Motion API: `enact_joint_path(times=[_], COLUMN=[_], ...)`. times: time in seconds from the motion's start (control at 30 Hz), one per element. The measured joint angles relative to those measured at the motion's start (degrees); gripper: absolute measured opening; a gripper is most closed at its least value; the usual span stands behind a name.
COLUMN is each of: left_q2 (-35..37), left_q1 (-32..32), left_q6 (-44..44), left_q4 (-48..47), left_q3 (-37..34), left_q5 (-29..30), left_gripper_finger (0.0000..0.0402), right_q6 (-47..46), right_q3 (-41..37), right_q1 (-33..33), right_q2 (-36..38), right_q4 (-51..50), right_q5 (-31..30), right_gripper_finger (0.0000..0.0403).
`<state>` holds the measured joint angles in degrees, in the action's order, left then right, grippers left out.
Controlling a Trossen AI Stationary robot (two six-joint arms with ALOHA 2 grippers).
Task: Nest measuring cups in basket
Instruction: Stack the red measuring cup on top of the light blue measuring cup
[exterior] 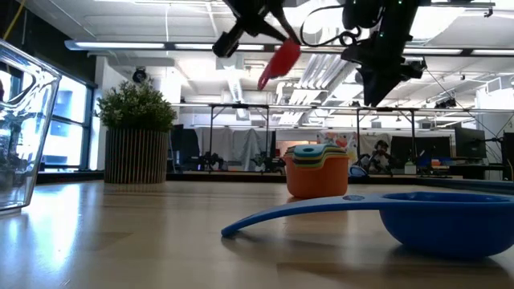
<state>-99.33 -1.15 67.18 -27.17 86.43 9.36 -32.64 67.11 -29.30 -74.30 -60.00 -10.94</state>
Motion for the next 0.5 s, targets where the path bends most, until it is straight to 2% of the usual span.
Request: enact_joint_path(times=[0.17,0.5], left_q2=[-4.37,-10.40], left_q1=[0.00,0.00], left_q6=[3.79,8.94], left_q4=[-1.87,-1.64], left_q3=[2.88,5.13], left_q5=[0.00,-4.89], left_gripper_finger=[0.0003,0.0003], right_q6=[3.90,8.59], right_q3=[0.00,0.00], right_q1=[-1.27,-1.86], right_q2=[0.00,0.00], right_q4=[-0.65,-0.57], right_q5=[-0.27,-2.56], right_gripper_finger=[0.0078,0.0078])
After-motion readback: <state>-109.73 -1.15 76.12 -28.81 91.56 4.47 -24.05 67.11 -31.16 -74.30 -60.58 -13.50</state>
